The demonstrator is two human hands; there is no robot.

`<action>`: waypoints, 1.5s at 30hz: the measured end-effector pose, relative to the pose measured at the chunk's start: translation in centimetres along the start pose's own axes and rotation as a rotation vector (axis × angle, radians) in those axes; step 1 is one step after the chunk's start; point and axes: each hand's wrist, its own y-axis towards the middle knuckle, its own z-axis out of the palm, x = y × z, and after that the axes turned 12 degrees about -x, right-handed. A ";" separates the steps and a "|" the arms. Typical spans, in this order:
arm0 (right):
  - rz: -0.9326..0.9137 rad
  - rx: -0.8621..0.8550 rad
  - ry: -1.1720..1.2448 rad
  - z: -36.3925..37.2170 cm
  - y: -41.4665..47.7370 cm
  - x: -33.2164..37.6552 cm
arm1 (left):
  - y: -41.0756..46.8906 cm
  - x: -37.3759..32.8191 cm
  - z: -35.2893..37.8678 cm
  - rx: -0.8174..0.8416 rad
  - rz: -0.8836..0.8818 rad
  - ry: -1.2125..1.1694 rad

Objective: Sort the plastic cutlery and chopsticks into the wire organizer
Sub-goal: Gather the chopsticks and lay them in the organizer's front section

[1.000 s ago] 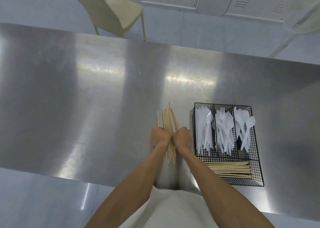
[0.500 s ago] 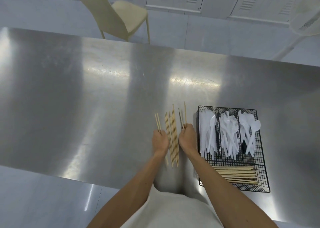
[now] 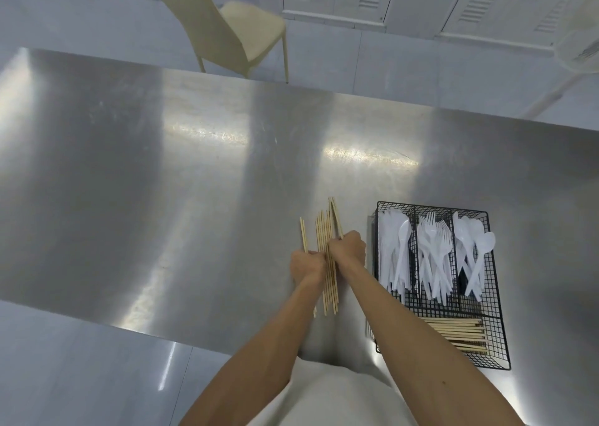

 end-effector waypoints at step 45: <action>-0.190 0.225 0.235 -11.7 -1.6 -7.3 | 0.0 -2.0 -3.4 0.265 0.431 -0.121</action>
